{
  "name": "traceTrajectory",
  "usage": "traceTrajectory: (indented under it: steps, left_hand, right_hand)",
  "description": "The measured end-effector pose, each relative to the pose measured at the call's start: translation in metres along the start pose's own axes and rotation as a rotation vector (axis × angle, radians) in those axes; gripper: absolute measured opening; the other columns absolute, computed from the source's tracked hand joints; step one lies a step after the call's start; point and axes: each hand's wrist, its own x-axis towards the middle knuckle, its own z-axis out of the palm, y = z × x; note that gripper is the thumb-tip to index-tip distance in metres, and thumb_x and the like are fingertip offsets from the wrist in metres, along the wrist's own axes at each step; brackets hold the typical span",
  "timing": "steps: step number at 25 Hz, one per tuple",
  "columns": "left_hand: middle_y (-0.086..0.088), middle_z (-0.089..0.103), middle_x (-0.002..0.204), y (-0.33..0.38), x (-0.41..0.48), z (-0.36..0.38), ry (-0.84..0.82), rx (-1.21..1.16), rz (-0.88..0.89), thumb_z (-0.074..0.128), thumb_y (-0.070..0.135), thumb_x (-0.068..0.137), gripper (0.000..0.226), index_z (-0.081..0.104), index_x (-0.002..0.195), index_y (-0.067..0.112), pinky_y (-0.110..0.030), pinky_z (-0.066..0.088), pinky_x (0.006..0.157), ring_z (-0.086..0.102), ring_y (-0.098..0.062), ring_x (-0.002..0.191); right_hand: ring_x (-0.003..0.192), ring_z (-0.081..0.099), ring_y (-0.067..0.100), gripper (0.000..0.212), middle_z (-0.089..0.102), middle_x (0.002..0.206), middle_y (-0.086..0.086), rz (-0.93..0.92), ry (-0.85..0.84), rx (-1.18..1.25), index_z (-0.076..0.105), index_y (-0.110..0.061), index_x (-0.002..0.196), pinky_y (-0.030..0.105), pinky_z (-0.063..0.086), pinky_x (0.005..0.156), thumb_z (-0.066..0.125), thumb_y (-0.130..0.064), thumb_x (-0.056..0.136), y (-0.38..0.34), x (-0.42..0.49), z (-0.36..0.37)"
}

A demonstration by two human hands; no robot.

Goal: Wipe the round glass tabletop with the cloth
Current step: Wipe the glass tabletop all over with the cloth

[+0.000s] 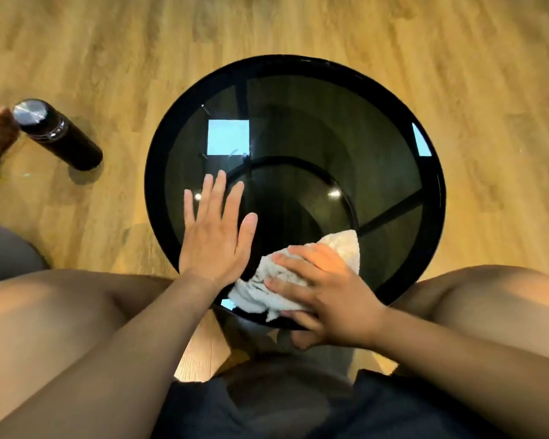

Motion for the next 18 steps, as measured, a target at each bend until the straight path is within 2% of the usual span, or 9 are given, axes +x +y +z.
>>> traceTrajectory:
  steps: [2,3,6,9,11,13,14,15,18]
  left_hand:
    - [-0.013,0.015,0.166,0.0,0.001,0.002,-0.012,0.068,0.0,0.007,0.053,0.098,0.069,0.026,0.154,0.016,-0.056,0.005,0.123,0.006,-0.03,0.154]
    - [-0.014,0.014,0.166,-0.001,0.001,0.003,-0.01,0.083,-0.001,0.007,0.054,0.099,0.069,0.025,0.154,0.016,-0.057,0.004,0.123,0.006,-0.031,0.154]
    - [-0.015,0.013,0.166,-0.004,0.003,0.01,-0.001,0.076,-0.023,0.011,0.056,0.1,0.068,0.023,0.153,0.016,-0.057,0.004,0.122,0.004,-0.031,0.154]
    - [-0.017,0.014,0.165,-0.005,0.003,0.013,0.003,0.05,-0.021,0.017,0.054,0.101,0.066,0.024,0.153,0.014,-0.058,0.004,0.122,0.005,-0.031,0.154]
    - [-0.018,0.016,0.164,-0.003,0.001,0.012,0.006,0.044,-0.012,0.019,0.053,0.101,0.064,0.026,0.152,0.013,-0.058,0.005,0.122,0.005,-0.031,0.154]
    - [-0.017,0.016,0.164,-0.004,0.002,0.013,0.006,0.053,-0.009,0.019,0.052,0.102,0.064,0.027,0.152,0.014,-0.058,0.006,0.122,0.006,-0.031,0.154]
    - [-0.017,0.016,0.164,-0.005,0.003,0.014,0.002,0.056,-0.012,0.02,0.052,0.102,0.063,0.027,0.152,0.014,-0.059,0.006,0.122,0.006,-0.031,0.154]
    - [-0.016,0.016,0.164,-0.006,0.003,0.014,-0.002,0.061,-0.015,0.02,0.052,0.102,0.063,0.026,0.152,0.015,-0.059,0.006,0.122,0.006,-0.031,0.154]
    - [-0.014,0.016,0.165,-0.007,0.002,0.012,-0.005,0.064,-0.021,0.018,0.053,0.102,0.063,0.024,0.153,0.017,-0.058,0.006,0.122,0.005,-0.029,0.154]
  right_hand:
    - [0.128,0.049,0.036,0.047,0.054,0.14,0.014,-0.2,-0.007,-0.035,0.059,-0.02,0.134,0.051,0.038,0.101,0.061,-0.04,0.092,0.039,0.01,-0.015]
    - [0.126,0.052,0.038,0.045,0.056,0.138,0.015,-0.226,0.014,-0.061,0.061,-0.017,0.132,0.052,0.041,0.098,0.063,-0.038,0.092,0.064,0.02,-0.022]
    - [0.128,0.049,0.04,0.045,0.055,0.139,0.016,0.0,0.131,-0.101,0.06,-0.015,0.132,0.055,0.039,0.102,0.059,-0.039,0.094,0.153,0.066,-0.039]
    - [0.135,0.038,0.036,0.054,0.049,0.144,0.012,0.289,0.162,-0.169,0.053,-0.023,0.139,0.048,0.031,0.11,0.044,-0.054,0.096,0.238,0.124,-0.058]
    - [0.133,0.04,0.034,0.059,0.05,0.142,0.011,0.475,0.192,-0.204,0.053,-0.025,0.138,0.045,0.033,0.108,0.035,-0.062,0.095,0.278,0.16,-0.069]
    - [0.12,0.05,0.034,0.064,0.06,0.125,0.014,0.627,0.235,-0.23,0.059,-0.02,0.124,0.045,0.039,0.098,0.031,-0.068,0.092,0.296,0.187,-0.074]
    - [0.116,0.053,0.035,0.065,0.062,0.119,0.016,0.657,0.258,-0.238,0.059,-0.018,0.119,0.045,0.04,0.094,0.03,-0.069,0.091,0.297,0.193,-0.074]
    - [0.118,0.051,0.035,0.064,0.061,0.122,0.016,0.665,0.269,-0.245,0.058,-0.02,0.122,0.045,0.038,0.096,0.029,-0.068,0.092,0.297,0.195,-0.074]
    - [0.136,0.034,0.035,0.061,0.042,0.15,0.008,0.648,0.276,-0.225,0.046,-0.026,0.143,0.044,0.026,0.11,0.029,-0.061,0.096,0.283,0.184,-0.074]
